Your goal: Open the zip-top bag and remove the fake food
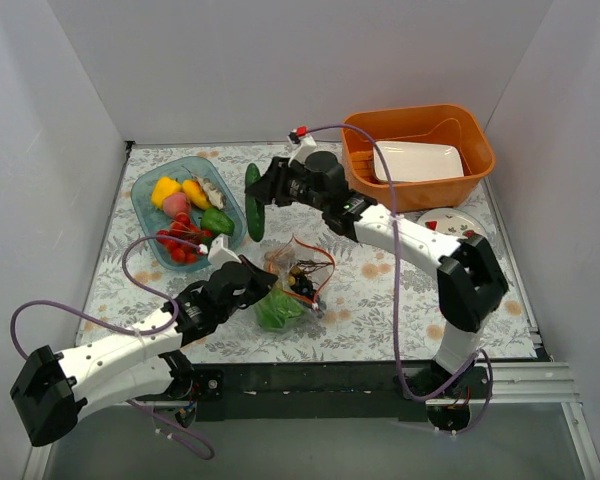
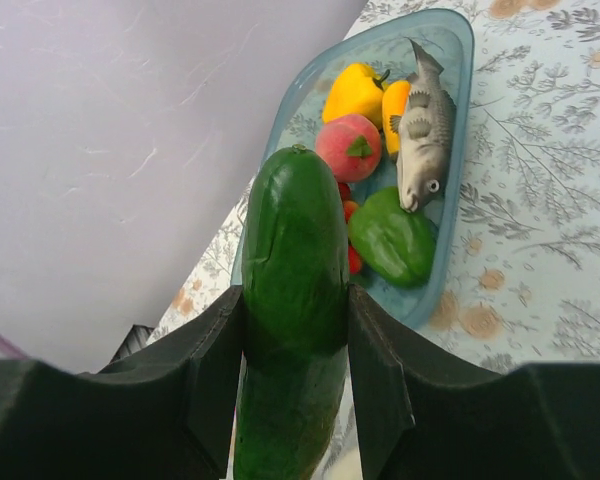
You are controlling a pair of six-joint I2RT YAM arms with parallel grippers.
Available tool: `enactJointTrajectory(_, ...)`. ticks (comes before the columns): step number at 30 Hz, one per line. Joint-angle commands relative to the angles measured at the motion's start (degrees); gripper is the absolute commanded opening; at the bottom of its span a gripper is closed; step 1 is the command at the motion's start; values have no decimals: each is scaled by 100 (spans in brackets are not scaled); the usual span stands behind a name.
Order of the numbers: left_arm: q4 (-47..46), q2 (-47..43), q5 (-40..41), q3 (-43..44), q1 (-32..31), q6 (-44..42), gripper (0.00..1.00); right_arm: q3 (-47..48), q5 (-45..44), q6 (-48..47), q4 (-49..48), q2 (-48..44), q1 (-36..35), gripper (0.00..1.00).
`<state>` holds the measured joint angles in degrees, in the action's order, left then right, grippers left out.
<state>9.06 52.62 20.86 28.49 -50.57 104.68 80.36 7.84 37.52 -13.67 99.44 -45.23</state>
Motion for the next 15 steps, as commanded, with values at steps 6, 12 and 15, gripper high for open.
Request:
enactJointTrajectory(6,737,-981,910,-686,29,965,0,1333,-546,387,-1163,1744,-293,5)
enactJointTrajectory(12,966,-1043,1200,-687,29,1019,0,2096,-573,414,-1331,2615,-433,6)
enactJointTrajectory(15,1027,-1087,1245,-652,29,931,0,2361,-503,458,-1384,3019,-443,7)
